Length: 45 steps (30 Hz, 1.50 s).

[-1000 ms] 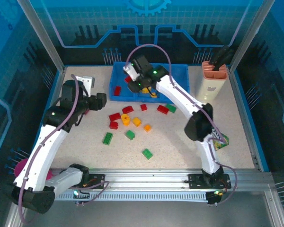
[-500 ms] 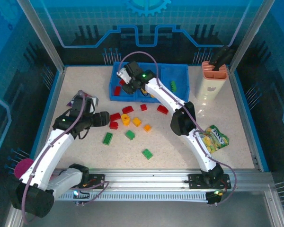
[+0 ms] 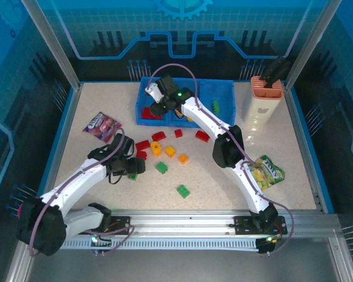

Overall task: Sort the legos into containers by color
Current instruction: Place the lego in the container, then pick up the lego from the bottom-left of the table.

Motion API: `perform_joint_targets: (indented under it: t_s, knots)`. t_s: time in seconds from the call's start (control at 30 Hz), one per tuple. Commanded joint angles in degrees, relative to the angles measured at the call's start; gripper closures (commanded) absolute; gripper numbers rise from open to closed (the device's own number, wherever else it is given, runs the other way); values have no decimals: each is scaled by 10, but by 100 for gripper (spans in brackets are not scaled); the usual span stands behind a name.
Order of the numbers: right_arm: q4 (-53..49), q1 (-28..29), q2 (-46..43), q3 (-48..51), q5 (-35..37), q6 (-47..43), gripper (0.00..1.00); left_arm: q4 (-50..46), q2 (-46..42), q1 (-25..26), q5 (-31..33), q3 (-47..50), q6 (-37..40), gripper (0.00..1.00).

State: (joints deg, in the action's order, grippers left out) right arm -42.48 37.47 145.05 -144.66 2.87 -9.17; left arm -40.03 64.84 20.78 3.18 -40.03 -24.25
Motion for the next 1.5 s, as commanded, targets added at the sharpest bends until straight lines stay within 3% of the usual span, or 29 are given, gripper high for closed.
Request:
perform_joint_targets:
  t_s: [0.0, 0.33, 0.77, 1.3, 1.47]
  knots:
    - [13, -5, -48, 30, -9, -10, 43, 31, 16, 15, 16, 11, -27, 24]
    - [62, -6, -201, 247, 12, -3, 32, 40, 55, 39, 32, 37, -47, 24]
    - [89, -6, -392, 505, 47, 32, 27, 28, 144, 50, 59, 5, -56, 26]
    - [112, -24, -500, 665, 55, 58, 27, 19, 214, 55, 70, -36, -50, 70]
    - [85, -41, -567, 715, 66, 75, 26, -16, 206, 98, 76, -82, -60, 77]
